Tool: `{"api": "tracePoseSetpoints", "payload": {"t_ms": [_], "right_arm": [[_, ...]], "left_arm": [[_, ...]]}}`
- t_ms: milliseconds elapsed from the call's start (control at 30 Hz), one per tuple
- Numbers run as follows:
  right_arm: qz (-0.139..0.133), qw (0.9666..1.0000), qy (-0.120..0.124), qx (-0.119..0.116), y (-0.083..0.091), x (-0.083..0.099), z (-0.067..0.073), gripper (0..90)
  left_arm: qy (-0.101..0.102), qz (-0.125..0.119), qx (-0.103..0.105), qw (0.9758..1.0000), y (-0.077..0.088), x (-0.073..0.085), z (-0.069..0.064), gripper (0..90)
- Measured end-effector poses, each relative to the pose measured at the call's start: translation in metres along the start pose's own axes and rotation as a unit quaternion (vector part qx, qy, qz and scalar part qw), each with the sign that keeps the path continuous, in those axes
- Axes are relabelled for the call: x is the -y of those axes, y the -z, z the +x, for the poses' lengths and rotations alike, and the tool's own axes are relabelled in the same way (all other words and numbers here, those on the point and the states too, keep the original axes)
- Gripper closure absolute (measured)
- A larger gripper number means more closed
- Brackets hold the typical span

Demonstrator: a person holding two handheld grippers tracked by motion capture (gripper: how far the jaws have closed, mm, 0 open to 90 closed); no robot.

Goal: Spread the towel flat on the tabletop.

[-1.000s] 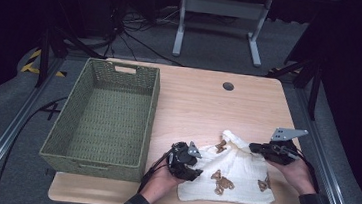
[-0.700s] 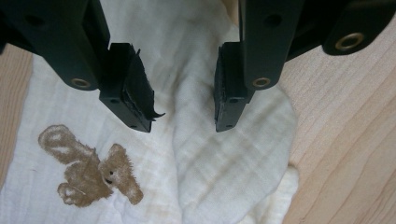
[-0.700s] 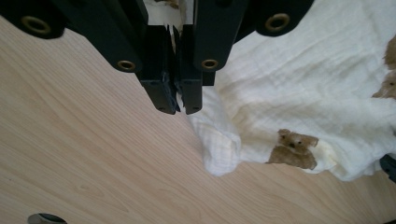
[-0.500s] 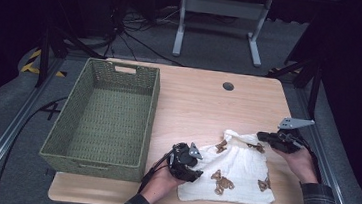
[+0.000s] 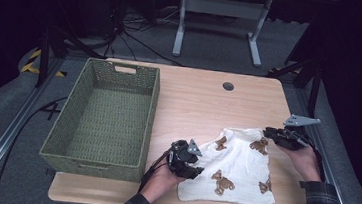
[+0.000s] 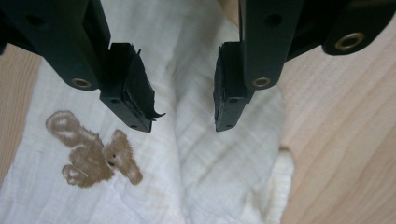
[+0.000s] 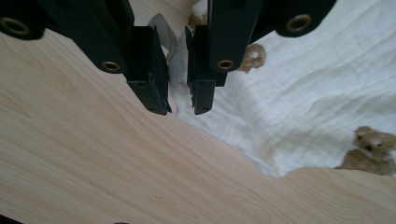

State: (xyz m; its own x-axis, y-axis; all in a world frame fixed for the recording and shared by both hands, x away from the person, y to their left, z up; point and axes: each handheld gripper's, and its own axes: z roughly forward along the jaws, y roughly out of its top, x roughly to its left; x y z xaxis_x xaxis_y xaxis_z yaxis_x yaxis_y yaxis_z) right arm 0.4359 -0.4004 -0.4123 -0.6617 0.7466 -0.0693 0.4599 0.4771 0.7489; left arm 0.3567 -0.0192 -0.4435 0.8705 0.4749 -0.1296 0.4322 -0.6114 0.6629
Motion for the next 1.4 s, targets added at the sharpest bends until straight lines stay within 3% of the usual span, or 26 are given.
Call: {"api": "tracePoseSetpoints", "payload": {"t_ms": [200, 300, 433, 600, 833, 1033, 1167, 1400], "right_arm": [[0.002, 0.9993, 0.011, -0.036, 0.005, 0.002, 0.017, 87.4], [0.010, 0.9994, 0.020, -0.027, 0.007, 0.004, 0.025, 86.9], [-0.005, 0.9997, 0.018, -0.016, 0.014, 0.003, 0.026, 82.0], [-0.016, 0.9994, 0.012, -0.029, 0.022, 0.004, 0.028, 83.7], [-0.013, 0.9981, 0.020, -0.056, 0.027, 0.007, 0.043, 87.4], [-0.007, 0.9967, 0.023, -0.077, 0.029, 0.013, 0.060, 85.7], [0.005, 0.9953, 0.028, -0.092, 0.023, 0.017, 0.069, 86.4], [0.040, 0.9928, 0.036, -0.107, 0.001, 0.023, 0.074, 88.9]], "left_arm": [[0.011, -0.013, -0.012, 0.9998, 0.003, -0.008, 0.009, 61.5], [0.013, -0.028, -0.021, 0.9993, 0.004, -0.013, 0.013, 61.7], [0.017, -0.027, -0.025, 0.9992, 0.002, -0.019, 0.017, 62.1], [0.028, -0.038, -0.030, 0.9984, -0.001, -0.028, 0.022, 65.5], [0.038, -0.035, -0.048, 0.9975, -0.008, -0.040, 0.038, 75.1], [0.056, -0.019, -0.058, 0.9966, -0.022, -0.044, 0.051, 75.4], [0.051, -0.012, -0.055, 0.9971, -0.032, -0.048, 0.057, 72.4], [0.044, -0.004, -0.037, 0.9983, -0.046, -0.048, 0.055, 70.9]]}}
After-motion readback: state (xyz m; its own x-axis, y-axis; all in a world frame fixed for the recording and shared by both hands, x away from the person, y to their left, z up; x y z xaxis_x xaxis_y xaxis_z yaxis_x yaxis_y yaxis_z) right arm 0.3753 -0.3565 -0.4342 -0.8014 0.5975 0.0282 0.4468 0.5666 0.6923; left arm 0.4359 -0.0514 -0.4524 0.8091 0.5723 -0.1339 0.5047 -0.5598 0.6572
